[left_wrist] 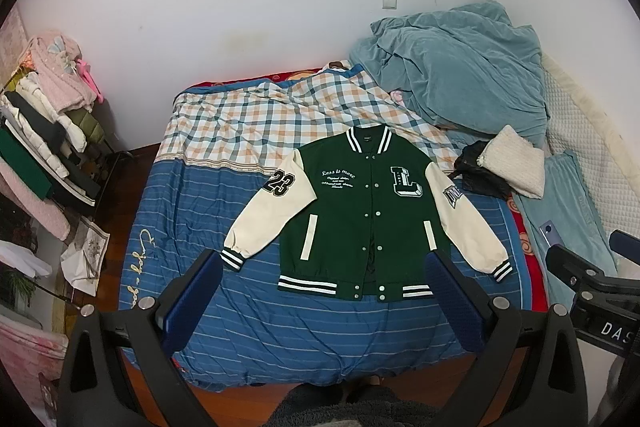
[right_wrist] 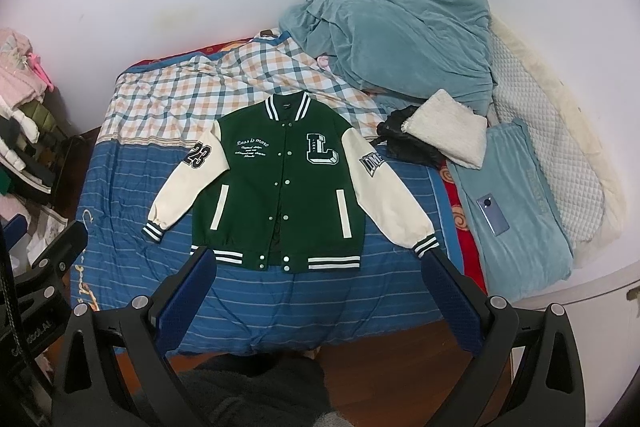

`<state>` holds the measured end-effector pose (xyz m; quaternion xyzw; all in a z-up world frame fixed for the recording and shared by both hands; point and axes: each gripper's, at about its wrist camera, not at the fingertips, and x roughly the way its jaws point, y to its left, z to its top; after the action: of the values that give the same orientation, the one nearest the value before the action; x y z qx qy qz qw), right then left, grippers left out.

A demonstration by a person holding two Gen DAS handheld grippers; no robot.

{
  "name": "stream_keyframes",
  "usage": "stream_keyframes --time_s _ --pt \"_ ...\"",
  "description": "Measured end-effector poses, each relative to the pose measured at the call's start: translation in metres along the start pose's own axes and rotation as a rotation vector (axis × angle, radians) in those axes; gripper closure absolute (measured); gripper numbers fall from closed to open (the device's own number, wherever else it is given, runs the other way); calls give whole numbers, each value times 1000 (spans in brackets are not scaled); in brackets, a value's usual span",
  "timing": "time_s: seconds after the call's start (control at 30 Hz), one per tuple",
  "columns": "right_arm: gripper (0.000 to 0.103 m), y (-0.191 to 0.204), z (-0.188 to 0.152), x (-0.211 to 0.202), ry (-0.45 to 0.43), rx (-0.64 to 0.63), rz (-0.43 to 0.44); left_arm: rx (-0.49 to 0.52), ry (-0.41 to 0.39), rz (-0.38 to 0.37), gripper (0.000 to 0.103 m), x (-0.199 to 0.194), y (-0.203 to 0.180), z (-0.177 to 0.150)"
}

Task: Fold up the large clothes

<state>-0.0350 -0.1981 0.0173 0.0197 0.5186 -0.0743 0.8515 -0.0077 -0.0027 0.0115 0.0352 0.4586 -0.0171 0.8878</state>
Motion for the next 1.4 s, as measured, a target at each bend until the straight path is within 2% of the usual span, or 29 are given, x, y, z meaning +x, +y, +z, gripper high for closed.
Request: stream_keyframes --time_s 0.27,0.43,1.17,1.4 --pt "0 1 0 1 -1 -1 -1 4 -2 -3 0 1 1 2" --pt "0 4 2 4 -2 -4 -3 3 -1 -5 0 9 2 14" --pt "0 0 6 6 -2 -2 -2 2 -13 -4 0 6 -10 11" --pt "0 1 15 11 7 17 -10 15 -3 -17 0 16 -9 25"
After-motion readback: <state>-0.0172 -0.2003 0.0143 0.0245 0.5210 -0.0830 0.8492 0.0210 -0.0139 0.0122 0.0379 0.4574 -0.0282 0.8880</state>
